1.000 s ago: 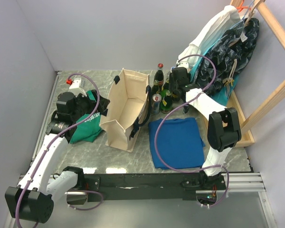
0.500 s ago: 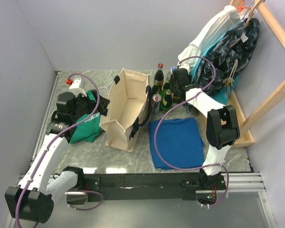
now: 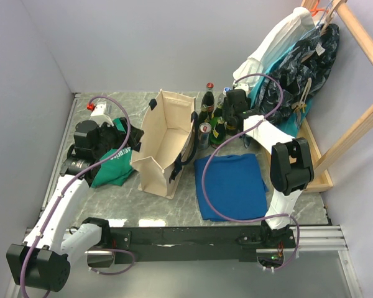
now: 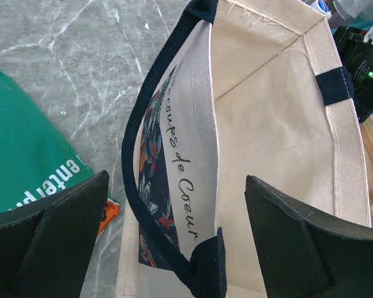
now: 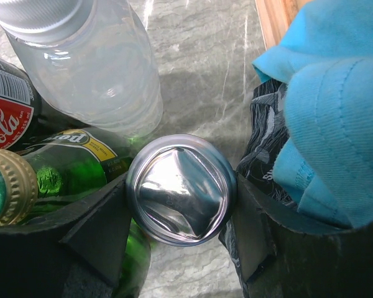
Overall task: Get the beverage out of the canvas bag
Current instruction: Place the drink at the center of the board.
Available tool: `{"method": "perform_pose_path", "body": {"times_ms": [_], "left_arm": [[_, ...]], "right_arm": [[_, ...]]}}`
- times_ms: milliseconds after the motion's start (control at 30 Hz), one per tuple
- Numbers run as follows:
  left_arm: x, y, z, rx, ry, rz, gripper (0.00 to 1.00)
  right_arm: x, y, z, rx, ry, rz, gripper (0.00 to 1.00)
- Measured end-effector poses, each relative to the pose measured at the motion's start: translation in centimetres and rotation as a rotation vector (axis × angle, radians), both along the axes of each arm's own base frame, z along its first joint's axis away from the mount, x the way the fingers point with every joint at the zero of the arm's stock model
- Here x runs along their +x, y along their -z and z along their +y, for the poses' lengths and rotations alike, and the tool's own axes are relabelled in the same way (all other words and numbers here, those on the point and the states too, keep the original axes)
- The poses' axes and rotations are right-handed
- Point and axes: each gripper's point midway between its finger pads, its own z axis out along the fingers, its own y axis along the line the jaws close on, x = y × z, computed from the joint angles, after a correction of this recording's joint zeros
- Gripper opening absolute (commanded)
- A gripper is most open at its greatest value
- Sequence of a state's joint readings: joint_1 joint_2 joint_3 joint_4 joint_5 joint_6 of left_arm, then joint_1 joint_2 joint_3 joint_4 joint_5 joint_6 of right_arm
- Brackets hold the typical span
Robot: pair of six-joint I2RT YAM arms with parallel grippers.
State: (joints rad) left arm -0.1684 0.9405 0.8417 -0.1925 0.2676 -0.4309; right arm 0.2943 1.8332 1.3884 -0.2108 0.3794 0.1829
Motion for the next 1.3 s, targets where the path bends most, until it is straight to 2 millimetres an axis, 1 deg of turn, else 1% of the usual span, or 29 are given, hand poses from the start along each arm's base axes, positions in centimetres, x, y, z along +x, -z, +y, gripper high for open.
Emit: {"method": "perform_pose_path", "body": {"times_ms": [67, 167, 300, 367, 467, 500, 833, 1000, 1167, 1300], "left_arm": [[0.0, 0.0, 0.0, 0.0, 0.0, 0.0, 0.96], [0.0, 0.0, 0.0, 0.0, 0.0, 0.0, 0.96], [0.0, 0.0, -0.1, 0.0, 0.002, 0.0, 0.96], [0.0, 0.0, -0.1, 0.0, 0.003, 0.0, 0.96], [0.0, 0.0, -0.1, 0.0, 0.004, 0.0, 0.96], [-0.1, 0.0, -0.1, 0.0, 0.005, 0.0, 0.96], [-0.1, 0.0, -0.2, 0.0, 0.006, 0.0, 0.96], [-0.1, 0.0, -0.3, 0.0, 0.009, -0.001, 0.96], [-0.1, 0.0, -0.3, 0.001, 0.01, 0.0, 0.96], [-0.3, 0.0, -0.5, 0.001, 0.014, 0.0, 0.96]], "right_arm": [[0.0, 0.0, 0.0, 0.001, 0.001, 0.0, 0.34], [0.0, 0.0, 0.0, 0.003, 0.002, 0.0, 0.35], [0.0, 0.0, 0.0, 0.003, 0.003, 0.001, 0.45], [0.0, 0.0, 0.0, 0.002, 0.003, 0.001, 0.47], [-0.1, 0.1, 0.0, 0.004, 0.004, 0.002, 0.55], [-0.1, 0.1, 0.0, 0.004, 0.005, 0.003, 0.57], [-0.4, 0.0, -0.1, 0.001, 0.005, 0.012, 0.6], [-0.8, -0.4, -0.3, 0.0, 0.005, 0.015, 0.63], [-0.9, -1.1, -0.4, 0.004, 0.007, 0.005, 0.63], [-0.9, -1.0, -0.4, 0.005, 0.004, 0.008, 0.62]]}}
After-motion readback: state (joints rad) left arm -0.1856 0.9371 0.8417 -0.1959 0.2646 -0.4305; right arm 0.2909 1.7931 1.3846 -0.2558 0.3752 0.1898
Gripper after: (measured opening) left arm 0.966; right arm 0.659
